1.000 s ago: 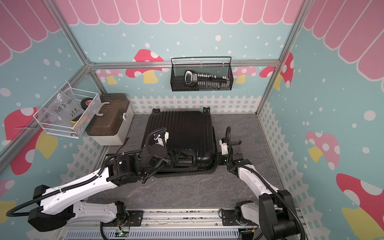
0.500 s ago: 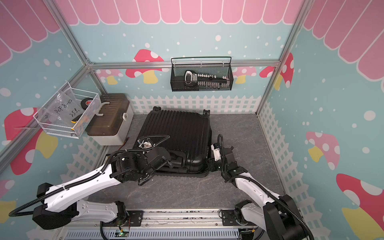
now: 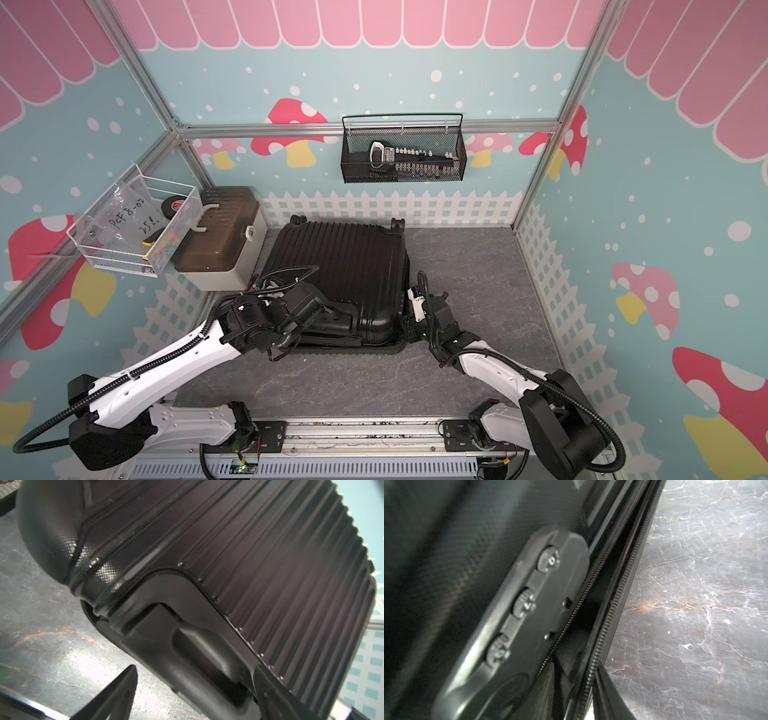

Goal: Close the suitcase zippers
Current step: Adjust the suitcase at the center of the board.

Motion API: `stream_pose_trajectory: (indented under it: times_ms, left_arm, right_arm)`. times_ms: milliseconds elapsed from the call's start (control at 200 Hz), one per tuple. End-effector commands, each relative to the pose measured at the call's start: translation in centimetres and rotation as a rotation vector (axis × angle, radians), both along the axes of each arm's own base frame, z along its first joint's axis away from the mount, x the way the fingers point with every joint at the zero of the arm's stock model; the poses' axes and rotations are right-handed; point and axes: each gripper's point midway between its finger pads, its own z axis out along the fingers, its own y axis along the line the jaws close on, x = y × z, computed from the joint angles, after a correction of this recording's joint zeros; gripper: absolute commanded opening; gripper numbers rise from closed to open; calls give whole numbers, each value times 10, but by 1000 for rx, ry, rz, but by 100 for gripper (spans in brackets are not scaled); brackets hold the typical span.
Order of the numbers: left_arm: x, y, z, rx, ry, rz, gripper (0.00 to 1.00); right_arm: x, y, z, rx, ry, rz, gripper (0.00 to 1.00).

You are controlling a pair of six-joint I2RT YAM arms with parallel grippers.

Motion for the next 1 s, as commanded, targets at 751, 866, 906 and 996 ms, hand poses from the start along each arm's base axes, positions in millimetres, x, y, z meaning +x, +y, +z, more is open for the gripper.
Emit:
stream_pose_trajectory:
  times_ms: [751, 866, 906, 996]
  left_arm:
    - [3, -15, -74, 16, 202, 59, 39]
    - [19, 3, -68, 103, 181, 2, 29]
    - [26, 11, -63, 149, 165, -26, 29]
    - [47, 23, -46, 256, 107, -105, 26]
  right_arm:
    - [0, -60, 107, -192, -304, -214, 39]
    - [4, -76, 131, -233, -333, -256, 41]
    - [5, -82, 135, -247, -330, -268, 41]
    - [10, -94, 142, -262, -322, -291, 41]
